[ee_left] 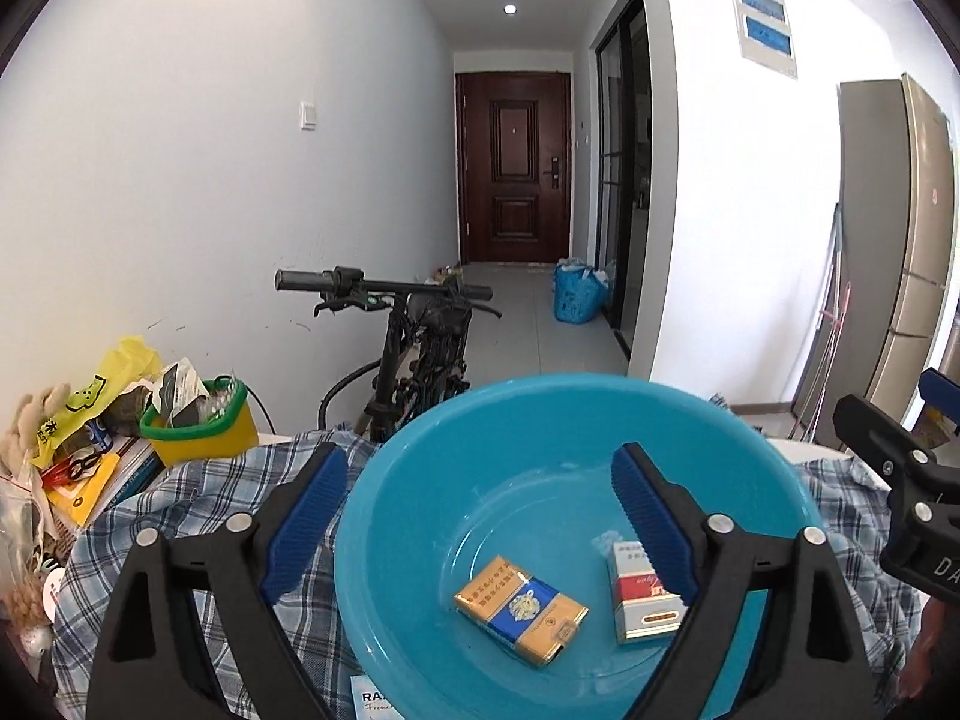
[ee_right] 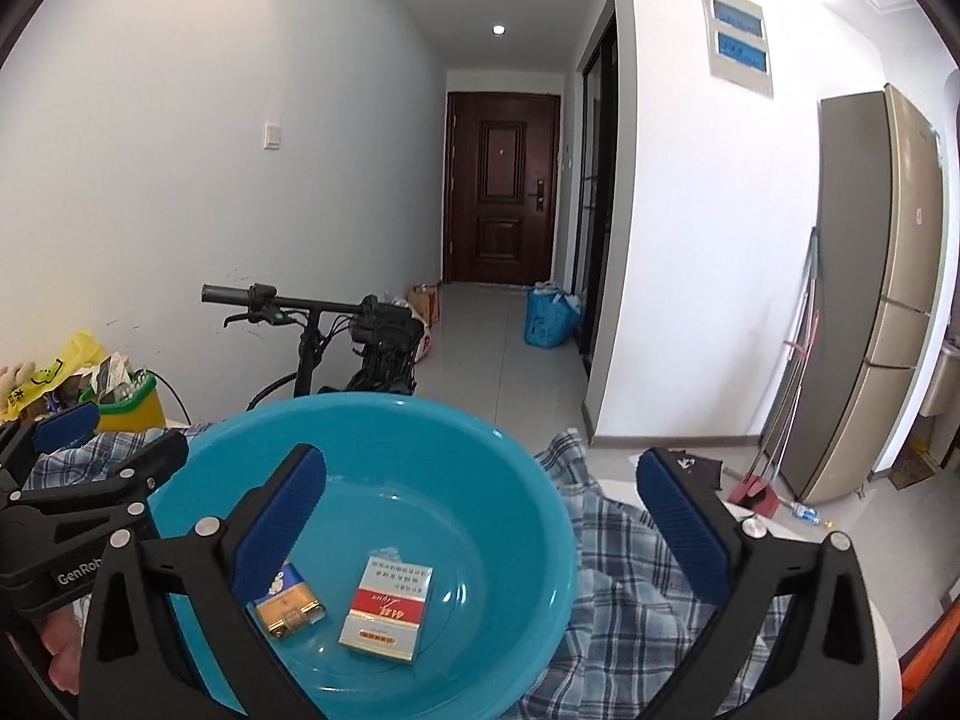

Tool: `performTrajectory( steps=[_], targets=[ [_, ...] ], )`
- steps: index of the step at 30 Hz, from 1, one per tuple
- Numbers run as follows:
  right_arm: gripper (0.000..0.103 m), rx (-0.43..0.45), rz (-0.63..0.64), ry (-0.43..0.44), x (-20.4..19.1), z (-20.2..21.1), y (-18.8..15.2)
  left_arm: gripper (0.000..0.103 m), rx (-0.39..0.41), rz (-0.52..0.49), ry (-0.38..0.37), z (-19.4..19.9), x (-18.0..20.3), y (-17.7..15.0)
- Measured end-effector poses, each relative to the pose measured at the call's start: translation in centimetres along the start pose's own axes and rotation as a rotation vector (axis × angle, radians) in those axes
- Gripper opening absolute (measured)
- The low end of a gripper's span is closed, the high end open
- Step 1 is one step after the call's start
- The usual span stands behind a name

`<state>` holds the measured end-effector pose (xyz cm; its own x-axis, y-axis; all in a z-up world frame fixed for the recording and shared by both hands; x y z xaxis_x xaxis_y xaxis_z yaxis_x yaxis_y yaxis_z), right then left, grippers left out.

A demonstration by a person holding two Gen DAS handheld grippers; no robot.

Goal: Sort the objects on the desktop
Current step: 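Open both grippers to drop the packs into the basin and withdraw, then move both grippers back over the pile of items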

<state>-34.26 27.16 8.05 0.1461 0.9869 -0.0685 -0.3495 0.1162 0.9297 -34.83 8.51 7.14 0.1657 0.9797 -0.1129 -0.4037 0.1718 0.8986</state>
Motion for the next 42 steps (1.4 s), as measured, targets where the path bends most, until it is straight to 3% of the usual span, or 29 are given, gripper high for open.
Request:
performTrajectory(
  steps=[5, 9, 13, 18, 25, 33, 36, 40, 42],
  targets=[
    [0.103, 0.133, 0.017, -0.013, 0.3, 2.5, 2.1, 0.103, 0.144, 0.062, 0.067, 3.4, -1.3, 1.7],
    [0.103, 0.165, 0.023, 0.013, 0.2, 3.5, 3.0, 0.103, 0.191, -0.019, 0.073, 5.4, -1.0, 2.9],
    [0.103, 0.168, 0.000, 0.050, 0.0, 4.3, 3.6, 0.103, 0.208, -0.106, 0.129, 7.0, -0.1, 3.6],
    [0.103, 0.187, -0.071, 0.082, 0.4, 6.4, 3.7, 0.103, 0.161, -0.079, 0.082, 9.0, 0.8, 3.6],
    [0.103, 0.211, 0.004, 0.095, 0.2, 11.4, 2.3, 0.103, 0.285, -0.116, 0.118, 15.6, 0.7, 2.6],
    [0.103, 0.223, 0.060, 0.116, -0.9, 16.8, 0.6, 0.103, 0.304, -0.146, 0.062, 21.6, 0.9, 0.1],
    [0.103, 0.197, 0.058, 0.157, -1.3, 18.2, -0.9, 0.103, 0.326, -0.143, 0.082, 24.1, 0.8, -1.2],
    [0.103, 0.179, 0.030, 0.201, -1.5, 20.1, -3.2, 0.103, 0.312, -0.104, -0.011, 26.5, 0.6, -3.1],
    [0.103, 0.195, 0.023, 0.211, -1.6, 21.4, -4.0, 0.103, 0.314, -0.094, -0.024, 27.8, 0.6, -3.8]
  ],
)
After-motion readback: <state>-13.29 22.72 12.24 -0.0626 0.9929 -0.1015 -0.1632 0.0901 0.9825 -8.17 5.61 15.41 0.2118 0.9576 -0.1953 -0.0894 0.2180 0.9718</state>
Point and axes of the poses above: each gripper's, at about its wrist camera, not at the fingertips, and z roughly against the way its jaws point, x to its right, y to its top, the point moved 6 cm from there along -z, roughly the way its jaws point, and after that the axes turned 8 degrees about -z, right-handed, at the moved point
